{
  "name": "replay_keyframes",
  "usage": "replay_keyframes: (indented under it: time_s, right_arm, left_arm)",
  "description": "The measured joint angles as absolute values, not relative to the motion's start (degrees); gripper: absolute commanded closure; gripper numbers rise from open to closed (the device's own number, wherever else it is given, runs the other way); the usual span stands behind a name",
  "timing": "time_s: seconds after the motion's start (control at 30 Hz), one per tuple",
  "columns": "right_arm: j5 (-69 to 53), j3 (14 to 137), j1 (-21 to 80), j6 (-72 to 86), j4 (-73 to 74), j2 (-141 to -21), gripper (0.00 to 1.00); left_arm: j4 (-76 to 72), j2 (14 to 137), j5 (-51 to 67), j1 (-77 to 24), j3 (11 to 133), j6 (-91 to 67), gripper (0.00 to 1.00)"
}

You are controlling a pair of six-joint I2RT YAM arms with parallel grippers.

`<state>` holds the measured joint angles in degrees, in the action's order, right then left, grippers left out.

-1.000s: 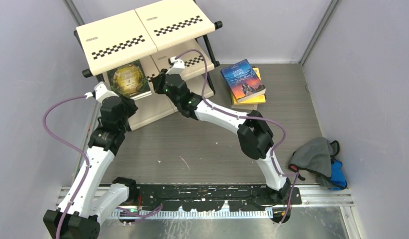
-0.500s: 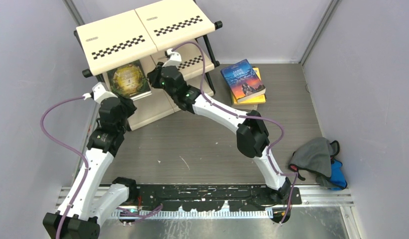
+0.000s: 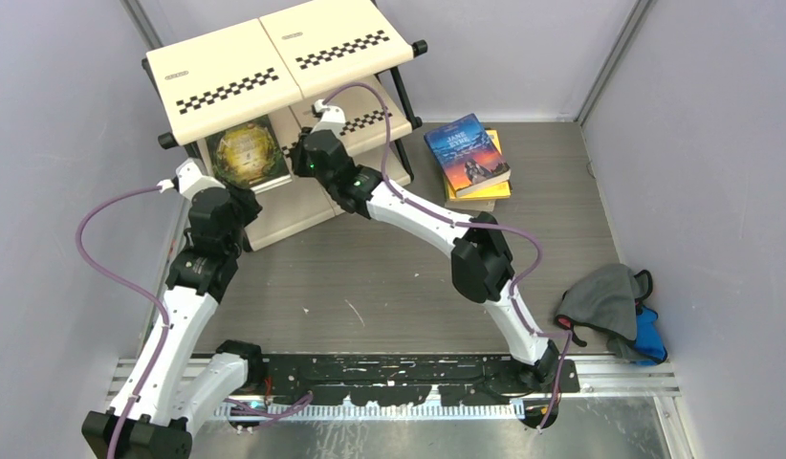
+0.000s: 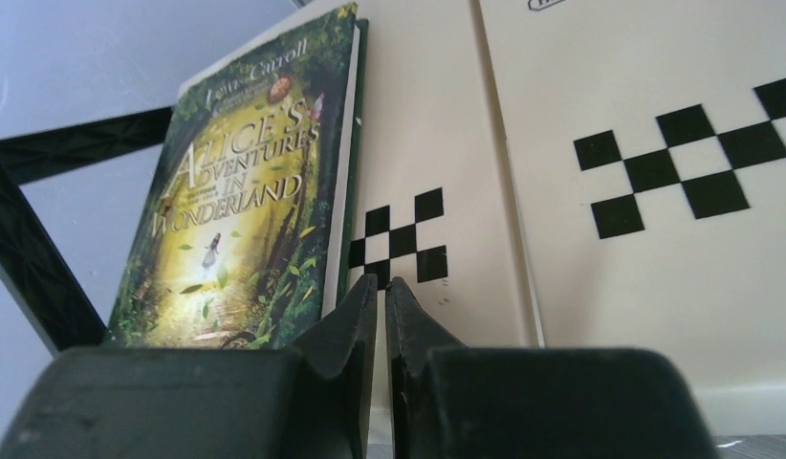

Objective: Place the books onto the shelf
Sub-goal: Place the book on the shelf.

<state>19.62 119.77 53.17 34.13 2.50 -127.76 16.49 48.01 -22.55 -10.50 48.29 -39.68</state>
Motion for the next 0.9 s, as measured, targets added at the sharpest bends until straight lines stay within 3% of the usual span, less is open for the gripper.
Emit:
replay_keyframes:
  time_s: [0.9]
  right_arm:
    - [19.73, 131.68, 54.54, 31.11, 9.65, -134.39, 0.86]
  left_arm:
    - [16.1, 49.43, -22.96, -10.5, 46.83, -40.05, 0.84]
